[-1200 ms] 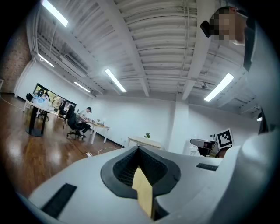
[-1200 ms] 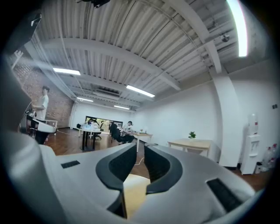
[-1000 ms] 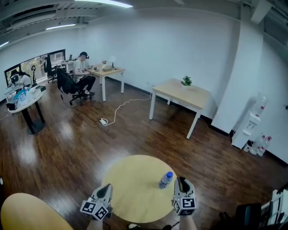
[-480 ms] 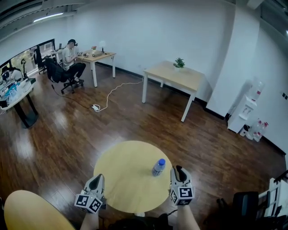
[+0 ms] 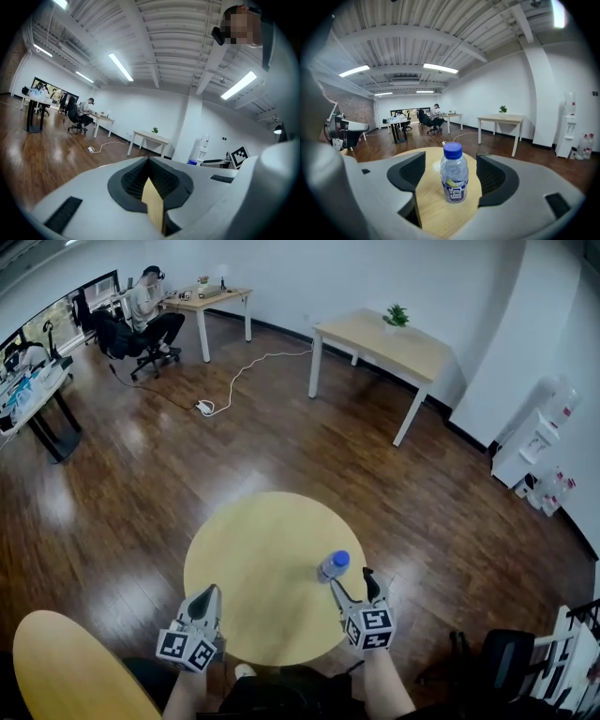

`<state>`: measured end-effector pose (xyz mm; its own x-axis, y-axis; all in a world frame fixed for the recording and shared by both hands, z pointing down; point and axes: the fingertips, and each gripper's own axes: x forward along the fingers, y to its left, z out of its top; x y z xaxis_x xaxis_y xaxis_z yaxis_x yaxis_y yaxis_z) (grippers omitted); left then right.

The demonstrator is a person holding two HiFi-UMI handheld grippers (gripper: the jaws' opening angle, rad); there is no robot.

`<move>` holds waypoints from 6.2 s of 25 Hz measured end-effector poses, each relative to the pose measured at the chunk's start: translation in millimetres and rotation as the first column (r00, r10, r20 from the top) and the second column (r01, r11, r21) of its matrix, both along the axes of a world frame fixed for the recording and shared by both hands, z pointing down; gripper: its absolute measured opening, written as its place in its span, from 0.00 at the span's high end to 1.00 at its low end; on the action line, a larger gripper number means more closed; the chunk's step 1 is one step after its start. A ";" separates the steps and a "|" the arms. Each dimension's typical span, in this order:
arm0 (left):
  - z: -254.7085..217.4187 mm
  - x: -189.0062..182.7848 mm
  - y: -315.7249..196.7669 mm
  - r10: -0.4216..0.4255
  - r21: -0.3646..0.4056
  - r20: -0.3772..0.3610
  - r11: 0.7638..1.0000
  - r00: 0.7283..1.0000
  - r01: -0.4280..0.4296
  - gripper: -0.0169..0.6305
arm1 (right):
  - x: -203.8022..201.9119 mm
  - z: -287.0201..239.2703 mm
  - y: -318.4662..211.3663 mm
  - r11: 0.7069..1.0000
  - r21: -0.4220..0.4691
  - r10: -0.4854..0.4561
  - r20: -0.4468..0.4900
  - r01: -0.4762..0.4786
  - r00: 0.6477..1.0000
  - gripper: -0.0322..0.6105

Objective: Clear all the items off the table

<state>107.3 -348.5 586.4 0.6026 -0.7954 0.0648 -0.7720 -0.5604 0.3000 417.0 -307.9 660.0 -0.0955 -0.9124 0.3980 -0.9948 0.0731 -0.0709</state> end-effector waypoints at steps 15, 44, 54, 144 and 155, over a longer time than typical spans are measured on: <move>64.5 29.4 -23.6 0.047 -0.220 0.083 0.975 0.995 -0.027 0.99 | -11.1 72.5 -44.7 0.989 -0.118 -0.095 -0.008 0.093 0.995 0.32; -42.6 -230.4 106.2 -0.569 0.061 0.007 0.821 0.822 0.567 0.99 | -222.2 -51.5 -95.7 0.848 0.123 -0.505 -0.107 0.515 0.857 0.36; -57.6 -396.4 309.3 -0.892 0.153 -0.041 0.440 0.450 0.885 0.99 | -502.3 -78.3 -24.5 0.472 0.207 -0.850 -0.151 0.857 0.505 0.36; -57.9 -426.1 672.1 -0.839 0.144 -0.069 -0.543 -0.539 0.827 0.99 | -862.5 -131.5 285.9 -0.396 0.433 -0.901 -0.013 0.810 -0.434 0.61; -68.6 -424.3 685.4 -0.839 0.188 -0.107 -0.544 -0.534 0.818 0.99 | -855.8 -162.7 339.6 -0.453 0.467 -0.876 -0.072 0.759 -0.478 0.95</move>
